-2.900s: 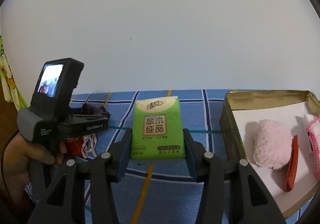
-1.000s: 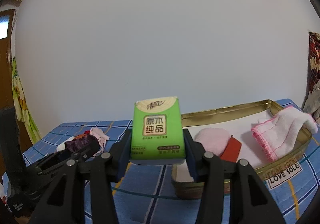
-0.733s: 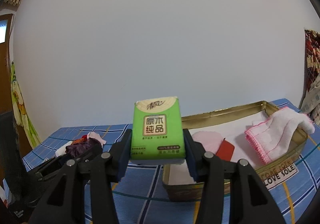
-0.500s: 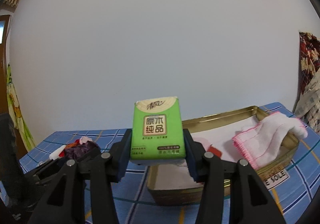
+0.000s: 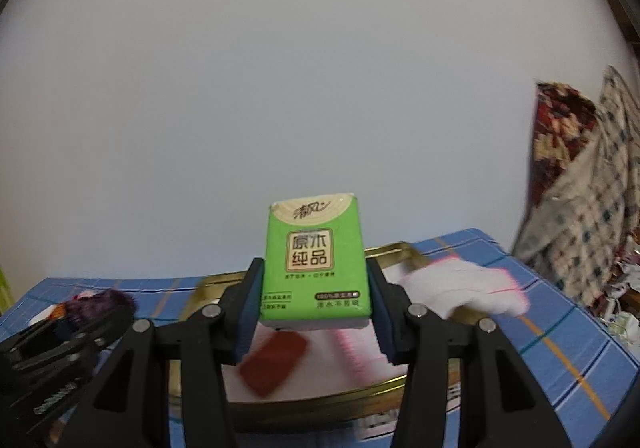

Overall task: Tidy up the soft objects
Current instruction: 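Carry the tissue pack and scrunchie over the gold tin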

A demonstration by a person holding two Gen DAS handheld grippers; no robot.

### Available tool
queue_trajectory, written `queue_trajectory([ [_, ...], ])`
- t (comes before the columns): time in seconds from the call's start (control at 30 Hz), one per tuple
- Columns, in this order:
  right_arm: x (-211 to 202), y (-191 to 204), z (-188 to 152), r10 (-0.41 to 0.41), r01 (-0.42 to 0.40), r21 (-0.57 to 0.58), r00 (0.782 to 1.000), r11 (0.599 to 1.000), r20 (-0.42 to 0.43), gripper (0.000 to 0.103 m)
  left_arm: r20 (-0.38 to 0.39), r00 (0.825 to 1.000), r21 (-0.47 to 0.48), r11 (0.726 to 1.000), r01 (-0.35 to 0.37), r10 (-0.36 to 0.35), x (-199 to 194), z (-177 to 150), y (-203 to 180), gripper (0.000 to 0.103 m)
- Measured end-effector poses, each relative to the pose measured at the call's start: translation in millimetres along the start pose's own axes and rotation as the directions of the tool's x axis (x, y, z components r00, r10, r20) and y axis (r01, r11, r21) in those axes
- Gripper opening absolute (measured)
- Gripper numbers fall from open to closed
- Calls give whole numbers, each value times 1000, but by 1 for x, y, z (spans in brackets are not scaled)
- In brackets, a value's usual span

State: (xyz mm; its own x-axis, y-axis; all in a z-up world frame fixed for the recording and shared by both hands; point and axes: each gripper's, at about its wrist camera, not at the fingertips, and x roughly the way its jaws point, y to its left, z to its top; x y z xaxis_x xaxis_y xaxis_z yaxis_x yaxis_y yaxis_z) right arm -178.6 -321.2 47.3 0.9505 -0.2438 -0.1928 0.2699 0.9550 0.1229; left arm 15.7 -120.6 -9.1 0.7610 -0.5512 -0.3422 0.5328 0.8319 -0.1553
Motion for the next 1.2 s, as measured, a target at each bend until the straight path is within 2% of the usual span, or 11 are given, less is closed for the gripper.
queue_trajectory([
  [0.17, 6, -23, 4, -70, 70, -13, 998, 997, -2, 49, -5, 1000, 19, 999, 30, -30, 12, 1, -19, 44],
  [0.3, 5, -45, 11, -127, 127, 24, 992, 992, 13, 49, -4, 999, 23, 999, 46, -46, 19, 2, -31, 44],
  [0.43, 19, -57, 9, -139, 141, 35, 989, 989, -51, 49, -21, 998, 26, 998, 55, -55, 31, 1, -41, 44],
  [0.67, 37, -49, 2, -131, 131, -1, 987, 991, -96, 49, -44, 997, 36, 997, 69, -68, 46, 3, -54, 44],
  [0.9, 48, -42, -4, -120, 118, -25, 984, 993, -131, 49, -87, 995, 39, 998, 50, -46, 62, 0, -58, 44],
  [1.07, 58, -34, -11, -138, 124, -87, 975, 988, -175, 49, -102, 994, 36, 999, 30, -26, 67, -2, -55, 44],
  [1.2, 67, -32, -14, -174, 152, -113, 959, 982, -225, 49, -97, 995, 36, 999, 16, -12, 67, -1, -55, 44],
])
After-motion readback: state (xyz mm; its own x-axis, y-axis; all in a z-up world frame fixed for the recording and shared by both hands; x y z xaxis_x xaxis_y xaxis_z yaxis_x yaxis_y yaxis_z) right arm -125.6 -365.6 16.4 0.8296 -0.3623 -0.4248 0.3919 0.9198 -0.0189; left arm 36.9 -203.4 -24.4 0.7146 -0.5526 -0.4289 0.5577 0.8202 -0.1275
